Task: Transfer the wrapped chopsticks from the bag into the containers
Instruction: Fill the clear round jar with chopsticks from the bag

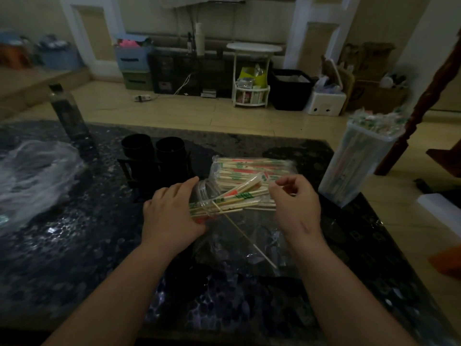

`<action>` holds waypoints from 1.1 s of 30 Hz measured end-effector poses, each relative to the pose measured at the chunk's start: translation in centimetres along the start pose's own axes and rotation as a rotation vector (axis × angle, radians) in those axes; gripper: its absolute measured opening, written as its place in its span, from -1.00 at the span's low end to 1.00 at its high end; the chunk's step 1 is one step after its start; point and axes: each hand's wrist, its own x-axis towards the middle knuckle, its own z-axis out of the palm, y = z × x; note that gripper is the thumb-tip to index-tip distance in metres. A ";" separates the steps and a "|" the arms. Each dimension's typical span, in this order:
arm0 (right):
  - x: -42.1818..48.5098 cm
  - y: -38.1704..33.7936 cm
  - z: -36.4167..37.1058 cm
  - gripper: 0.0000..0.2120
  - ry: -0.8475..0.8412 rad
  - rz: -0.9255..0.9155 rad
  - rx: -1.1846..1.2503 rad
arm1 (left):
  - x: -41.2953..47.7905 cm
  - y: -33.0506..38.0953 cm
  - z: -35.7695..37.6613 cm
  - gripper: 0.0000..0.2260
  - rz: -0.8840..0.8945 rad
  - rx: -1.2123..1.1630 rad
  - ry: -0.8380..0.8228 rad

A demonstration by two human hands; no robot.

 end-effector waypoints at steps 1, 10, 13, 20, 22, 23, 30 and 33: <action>-0.2 -0.1 0.1 -0.91 -0.025 0.017 -0.019 | 0.0 0.0 0.0 -0.12 -0.002 0.004 -0.002; 0.1 2.9 -0.6 -0.84 -0.535 0.108 -0.706 | 0.2 -0.4 0.0 -0.04 -0.058 0.031 -0.042; -0.7 3.2 -0.3 -0.92 -0.760 0.075 -0.958 | 0.3 -0.4 0.0 -0.04 -0.064 0.026 -0.043; -3.7 5.0 0.9 -0.63 -0.913 0.016 -1.227 | 0.1 -0.4 0.0 -0.04 -0.050 0.021 -0.045; -4.3 4.9 1.2 -0.72 -0.931 -0.034 -1.181 | 0.2 -0.4 -0.1 -0.04 -0.052 0.015 -0.041; -4.7 4.8 1.4 -0.73 -0.953 -0.063 -1.178 | 0.2 -0.4 -0.1 -0.04 -0.054 0.014 -0.041; -6.7 5.2 1.4 -0.74 -0.975 -0.109 -1.277 | 0.2 -0.5 -0.3 -0.03 -0.060 -0.006 -0.037; -6.4 5.5 1.1 -0.75 -0.976 -0.096 -1.265 | 0.1 -0.6 -0.4 -0.03 -0.056 -0.003 -0.038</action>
